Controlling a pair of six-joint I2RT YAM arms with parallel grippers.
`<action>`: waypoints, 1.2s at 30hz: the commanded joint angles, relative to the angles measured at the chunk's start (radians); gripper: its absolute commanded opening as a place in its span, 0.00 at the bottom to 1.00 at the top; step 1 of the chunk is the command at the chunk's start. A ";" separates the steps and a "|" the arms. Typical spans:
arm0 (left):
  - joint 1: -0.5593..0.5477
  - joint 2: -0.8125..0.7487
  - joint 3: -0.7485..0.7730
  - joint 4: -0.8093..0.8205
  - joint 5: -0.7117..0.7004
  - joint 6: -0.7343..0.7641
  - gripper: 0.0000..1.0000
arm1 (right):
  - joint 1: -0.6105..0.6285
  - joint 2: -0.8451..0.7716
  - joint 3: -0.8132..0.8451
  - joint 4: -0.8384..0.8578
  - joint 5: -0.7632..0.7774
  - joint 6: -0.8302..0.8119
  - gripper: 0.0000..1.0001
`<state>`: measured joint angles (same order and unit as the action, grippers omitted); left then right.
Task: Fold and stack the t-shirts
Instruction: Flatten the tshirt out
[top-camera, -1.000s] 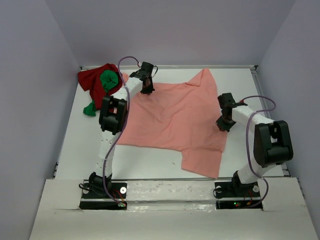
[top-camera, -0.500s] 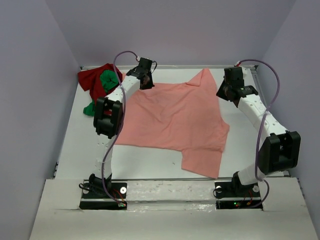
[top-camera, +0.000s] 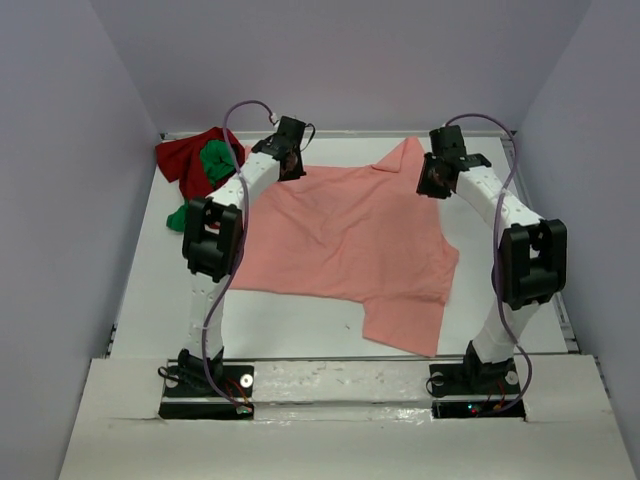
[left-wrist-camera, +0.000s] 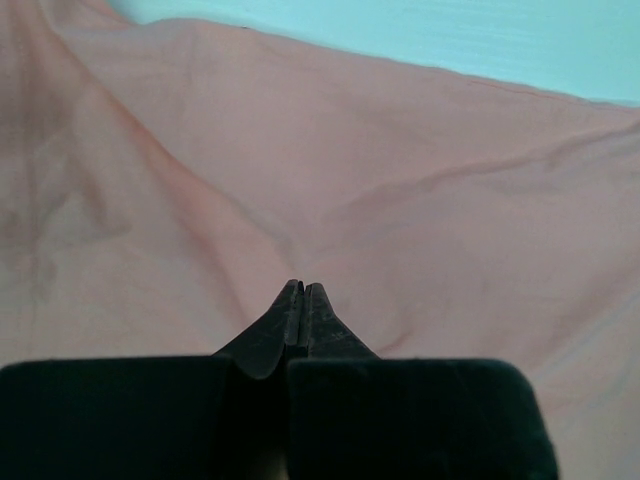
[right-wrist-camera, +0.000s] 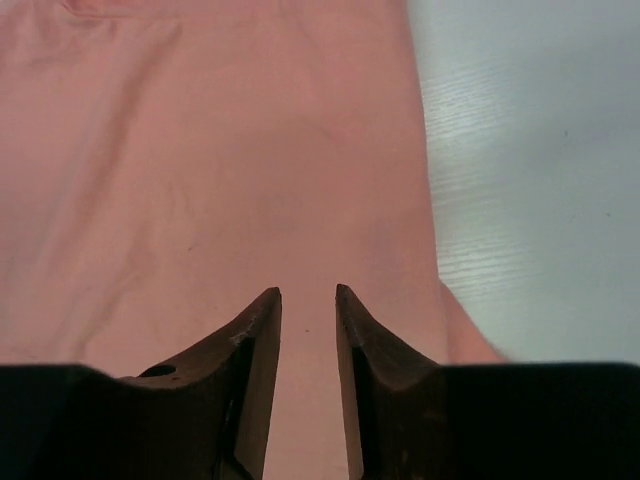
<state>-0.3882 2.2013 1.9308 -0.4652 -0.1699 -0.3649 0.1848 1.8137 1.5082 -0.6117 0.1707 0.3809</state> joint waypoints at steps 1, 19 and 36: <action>0.015 -0.101 0.014 -0.023 -0.098 0.007 0.00 | -0.025 -0.016 0.090 0.004 -0.013 -0.080 0.13; 0.054 -0.092 0.047 -0.121 0.023 -0.038 0.00 | -0.071 0.328 0.610 -0.215 -0.149 -0.048 0.00; 0.054 -0.549 -0.553 0.078 0.116 -0.084 0.00 | 0.056 -0.421 -0.361 0.092 -0.350 0.016 0.00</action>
<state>-0.3199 1.7241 1.5352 -0.4500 -0.1539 -0.4046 0.1623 1.4010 1.2404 -0.5529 -0.1127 0.3706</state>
